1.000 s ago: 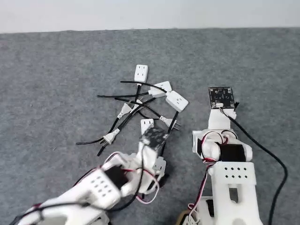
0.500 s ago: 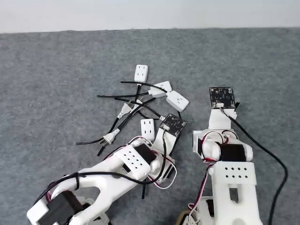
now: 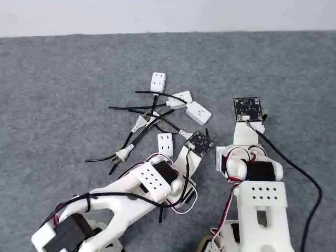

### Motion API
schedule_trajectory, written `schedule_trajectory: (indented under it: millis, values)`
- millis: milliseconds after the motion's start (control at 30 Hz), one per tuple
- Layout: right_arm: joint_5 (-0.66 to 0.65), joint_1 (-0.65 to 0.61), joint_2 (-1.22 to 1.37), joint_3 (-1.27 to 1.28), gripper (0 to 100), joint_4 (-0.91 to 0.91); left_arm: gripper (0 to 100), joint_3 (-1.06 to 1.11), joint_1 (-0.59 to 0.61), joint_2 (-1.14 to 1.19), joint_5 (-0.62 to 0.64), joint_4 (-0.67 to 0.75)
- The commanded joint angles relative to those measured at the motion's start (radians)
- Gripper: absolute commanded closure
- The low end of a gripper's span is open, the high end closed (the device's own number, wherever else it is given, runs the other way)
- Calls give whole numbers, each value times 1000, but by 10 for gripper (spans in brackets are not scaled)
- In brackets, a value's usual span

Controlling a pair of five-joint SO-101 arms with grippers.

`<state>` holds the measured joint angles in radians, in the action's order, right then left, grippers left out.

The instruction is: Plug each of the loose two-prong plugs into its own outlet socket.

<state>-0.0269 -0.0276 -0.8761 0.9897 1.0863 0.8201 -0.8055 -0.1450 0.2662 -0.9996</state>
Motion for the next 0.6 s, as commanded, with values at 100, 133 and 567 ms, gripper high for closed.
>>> schedule_trajectory:
  millis: [100,133,567]
  values:
    - [-17,10,-7,-12,987,-13,750,21,-15,8,-48,-72]
    - [-17,10,-7,-12,987,-13,750,25,-15,8,-48,-68]
    - [-17,10,-8,-12,990,-12,977,-1,-17,8,-41,32]
